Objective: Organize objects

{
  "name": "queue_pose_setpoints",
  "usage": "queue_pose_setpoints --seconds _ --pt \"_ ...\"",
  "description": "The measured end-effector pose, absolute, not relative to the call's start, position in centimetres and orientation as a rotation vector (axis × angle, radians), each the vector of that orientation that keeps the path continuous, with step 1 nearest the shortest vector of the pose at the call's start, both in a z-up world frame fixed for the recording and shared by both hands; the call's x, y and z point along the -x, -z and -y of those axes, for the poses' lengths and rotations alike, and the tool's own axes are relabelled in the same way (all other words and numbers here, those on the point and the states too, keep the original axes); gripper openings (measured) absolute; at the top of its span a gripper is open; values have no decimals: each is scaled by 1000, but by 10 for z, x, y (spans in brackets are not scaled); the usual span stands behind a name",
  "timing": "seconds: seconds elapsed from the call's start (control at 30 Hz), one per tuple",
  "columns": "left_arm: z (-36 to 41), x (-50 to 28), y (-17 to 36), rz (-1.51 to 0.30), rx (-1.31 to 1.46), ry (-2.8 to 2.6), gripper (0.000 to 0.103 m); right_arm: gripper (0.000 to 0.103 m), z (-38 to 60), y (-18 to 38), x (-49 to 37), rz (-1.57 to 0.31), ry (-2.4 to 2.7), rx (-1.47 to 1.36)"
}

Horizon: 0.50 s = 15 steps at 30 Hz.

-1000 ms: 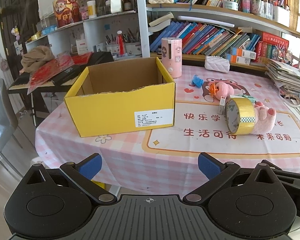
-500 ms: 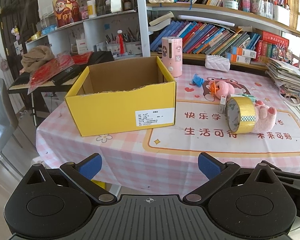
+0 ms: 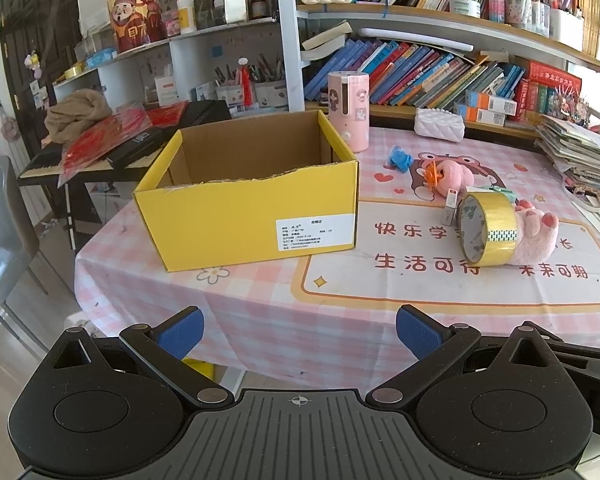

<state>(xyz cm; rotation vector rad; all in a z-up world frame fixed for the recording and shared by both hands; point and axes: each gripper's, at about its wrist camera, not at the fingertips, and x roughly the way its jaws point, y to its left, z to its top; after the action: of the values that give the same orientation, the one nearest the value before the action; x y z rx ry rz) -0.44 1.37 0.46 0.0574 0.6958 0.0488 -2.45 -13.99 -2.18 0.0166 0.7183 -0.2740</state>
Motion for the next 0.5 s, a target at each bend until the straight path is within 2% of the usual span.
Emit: queue_pose_setpoints --seconds 0.5 --pt "-17 0 1 -710 -62 -47 103 103 139 27 19 -736 272 -23"
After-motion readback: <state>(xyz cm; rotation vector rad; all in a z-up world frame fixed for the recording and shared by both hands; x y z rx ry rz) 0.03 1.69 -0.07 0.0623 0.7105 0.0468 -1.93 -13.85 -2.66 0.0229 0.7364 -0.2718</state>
